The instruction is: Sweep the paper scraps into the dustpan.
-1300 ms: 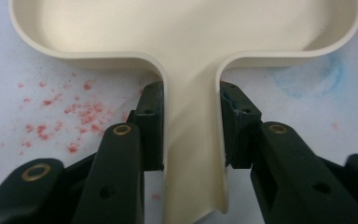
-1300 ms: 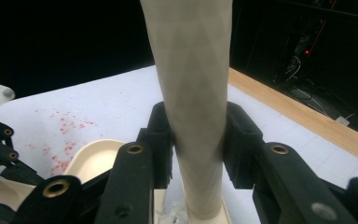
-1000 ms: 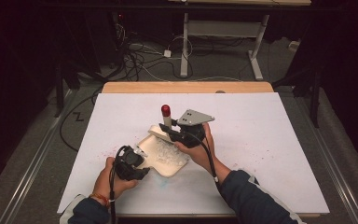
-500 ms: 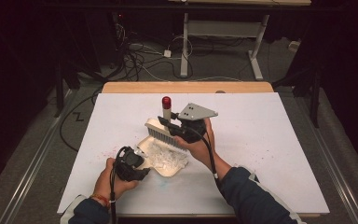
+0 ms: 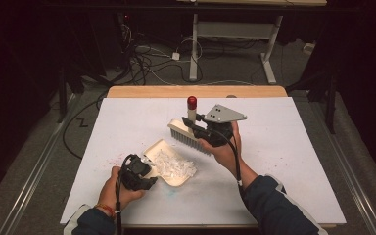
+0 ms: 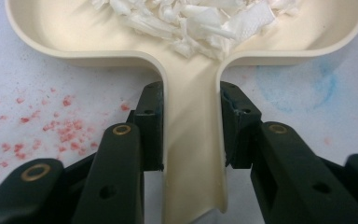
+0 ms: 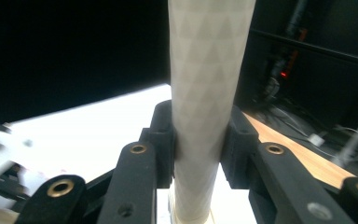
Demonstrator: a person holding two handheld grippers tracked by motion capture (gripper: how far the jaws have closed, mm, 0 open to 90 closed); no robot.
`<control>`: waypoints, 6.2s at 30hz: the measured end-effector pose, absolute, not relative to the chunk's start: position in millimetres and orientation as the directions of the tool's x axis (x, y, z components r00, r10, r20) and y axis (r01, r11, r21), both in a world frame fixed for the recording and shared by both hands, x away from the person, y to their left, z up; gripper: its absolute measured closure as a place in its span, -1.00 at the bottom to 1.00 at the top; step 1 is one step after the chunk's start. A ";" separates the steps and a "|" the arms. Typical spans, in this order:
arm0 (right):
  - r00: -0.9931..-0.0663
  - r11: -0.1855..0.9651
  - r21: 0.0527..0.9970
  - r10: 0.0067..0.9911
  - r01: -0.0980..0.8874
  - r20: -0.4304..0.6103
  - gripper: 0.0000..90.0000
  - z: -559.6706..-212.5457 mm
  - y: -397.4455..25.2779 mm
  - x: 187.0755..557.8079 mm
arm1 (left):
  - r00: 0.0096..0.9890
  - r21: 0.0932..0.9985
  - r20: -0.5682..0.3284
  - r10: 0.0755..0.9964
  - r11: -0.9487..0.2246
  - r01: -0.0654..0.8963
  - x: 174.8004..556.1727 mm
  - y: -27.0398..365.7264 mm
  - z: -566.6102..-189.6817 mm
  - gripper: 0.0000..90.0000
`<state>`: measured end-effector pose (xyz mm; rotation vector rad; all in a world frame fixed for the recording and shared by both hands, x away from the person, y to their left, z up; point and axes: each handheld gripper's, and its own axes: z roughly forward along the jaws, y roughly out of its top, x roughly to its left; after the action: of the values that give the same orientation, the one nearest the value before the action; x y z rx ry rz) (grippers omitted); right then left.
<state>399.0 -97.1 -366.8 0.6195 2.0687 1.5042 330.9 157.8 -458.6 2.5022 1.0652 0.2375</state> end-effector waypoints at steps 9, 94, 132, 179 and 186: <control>-0.706 0.394 0.916 0.671 0.078 -0.228 0.58 -390.4 -95.1 417.1 | 0.688 0.432 -0.007 0.726 -0.618 0.657 331.0 162.1 -457.6 0.41; -0.786 0.377 0.920 0.598 0.105 -0.155 0.58 -377.7 -157.6 328.2 | 0.652 0.414 -0.001 0.758 -0.593 0.691 331.1 158.2 -458.6 0.41; -0.738 0.289 0.957 0.654 0.040 -0.167 0.57 -363.2 -102.6 374.0 | 0.643 0.423 -0.012 0.766 -0.579 0.697 332.3 160.0 -457.2 0.41; -0.789 0.304 0.950 0.600 0.074 -0.131 0.57 -361.3 -112.5 357.7 | 0.649 0.430 -0.009 0.761 -0.583 0.689 334.3 161.2 -456.1 0.41; -0.782 0.306 0.949 0.609 0.081 -0.129 0.57 -358.4 -140.1 352.2 | 0.632 0.439 -0.016 0.774 -0.563 0.700 331.8 165.5 -456.2 0.41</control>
<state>352.2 -140.1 -358.4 0.6122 2.1072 1.4899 331.8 165.5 -456.2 2.4493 1.1676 0.2497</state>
